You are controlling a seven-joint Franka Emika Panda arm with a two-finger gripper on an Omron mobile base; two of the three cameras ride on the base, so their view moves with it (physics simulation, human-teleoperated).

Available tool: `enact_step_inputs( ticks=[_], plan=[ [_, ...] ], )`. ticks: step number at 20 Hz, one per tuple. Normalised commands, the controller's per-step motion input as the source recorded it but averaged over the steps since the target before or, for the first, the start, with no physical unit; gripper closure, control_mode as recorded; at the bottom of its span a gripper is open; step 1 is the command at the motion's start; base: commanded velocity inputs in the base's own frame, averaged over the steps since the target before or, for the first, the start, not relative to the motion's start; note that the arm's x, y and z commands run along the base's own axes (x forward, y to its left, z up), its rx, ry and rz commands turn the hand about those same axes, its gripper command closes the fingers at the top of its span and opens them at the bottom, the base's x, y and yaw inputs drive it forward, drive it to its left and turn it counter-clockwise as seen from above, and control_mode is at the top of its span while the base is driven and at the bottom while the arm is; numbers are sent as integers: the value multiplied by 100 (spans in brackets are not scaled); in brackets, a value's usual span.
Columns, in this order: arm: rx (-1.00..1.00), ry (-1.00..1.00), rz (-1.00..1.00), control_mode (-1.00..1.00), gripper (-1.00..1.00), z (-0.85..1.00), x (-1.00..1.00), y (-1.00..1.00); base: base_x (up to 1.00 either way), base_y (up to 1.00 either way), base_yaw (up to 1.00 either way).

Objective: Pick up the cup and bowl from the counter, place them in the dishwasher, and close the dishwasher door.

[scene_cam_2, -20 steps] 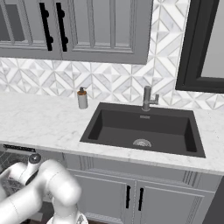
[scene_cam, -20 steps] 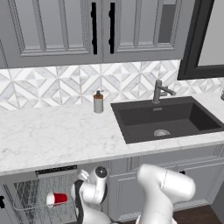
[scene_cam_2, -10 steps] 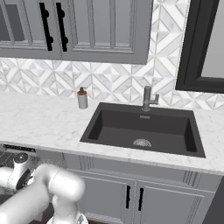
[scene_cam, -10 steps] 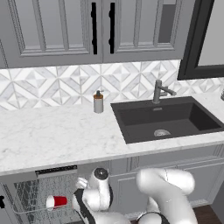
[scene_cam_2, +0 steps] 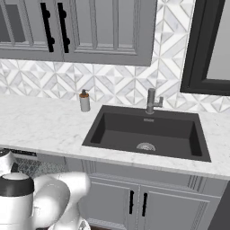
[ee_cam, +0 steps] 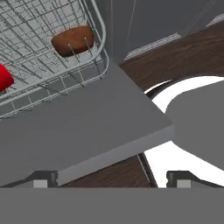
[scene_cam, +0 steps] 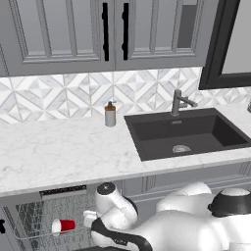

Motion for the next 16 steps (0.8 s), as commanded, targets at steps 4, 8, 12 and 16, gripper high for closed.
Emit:
enact_step_inputs(
  ticks=[4, 8, 12, 16],
  plan=[
    [-4, 0, 24, -100, -100, 18, -100, 5, 0, 0, 0],
    [0, 0, 17, -100, -100, 22, -100, 11, 0, 0, 0],
    [0, -2, 13, -100, -100, 59, -100, 0, 0, 0, 0],
    [0, -9, 8, -100, -100, 4, -98, 9, 0, 0, 0]
  ],
)
